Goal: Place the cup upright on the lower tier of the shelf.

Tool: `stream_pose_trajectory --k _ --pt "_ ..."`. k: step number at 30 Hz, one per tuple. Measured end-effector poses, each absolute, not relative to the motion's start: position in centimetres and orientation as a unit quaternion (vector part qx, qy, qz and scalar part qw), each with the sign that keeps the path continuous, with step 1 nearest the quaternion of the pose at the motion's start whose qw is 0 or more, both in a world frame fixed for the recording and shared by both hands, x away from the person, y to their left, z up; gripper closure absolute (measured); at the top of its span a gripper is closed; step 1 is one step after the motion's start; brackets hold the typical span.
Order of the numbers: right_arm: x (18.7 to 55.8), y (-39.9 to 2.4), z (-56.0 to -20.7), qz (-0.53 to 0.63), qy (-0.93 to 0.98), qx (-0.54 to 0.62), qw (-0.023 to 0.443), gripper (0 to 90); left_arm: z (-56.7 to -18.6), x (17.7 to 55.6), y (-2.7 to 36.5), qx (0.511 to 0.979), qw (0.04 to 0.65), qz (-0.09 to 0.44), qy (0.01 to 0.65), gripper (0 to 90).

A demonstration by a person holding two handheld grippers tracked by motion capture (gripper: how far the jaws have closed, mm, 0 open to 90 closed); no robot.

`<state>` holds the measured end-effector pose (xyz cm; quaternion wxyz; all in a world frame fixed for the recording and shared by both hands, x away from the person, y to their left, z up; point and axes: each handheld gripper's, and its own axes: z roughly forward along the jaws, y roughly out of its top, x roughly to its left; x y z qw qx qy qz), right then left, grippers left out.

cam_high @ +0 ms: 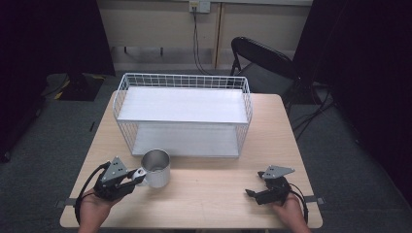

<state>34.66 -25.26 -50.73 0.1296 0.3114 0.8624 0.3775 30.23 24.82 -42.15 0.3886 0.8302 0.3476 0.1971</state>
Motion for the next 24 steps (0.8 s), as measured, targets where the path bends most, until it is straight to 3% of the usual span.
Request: stream_pose_trajectory --k 24 --pt "34.6 -25.3 -50.7 0.377 0.862 0.312 0.13 12.7 -41.6 31.4 24.6 0.809 0.399 0.222 0.37 72.0"
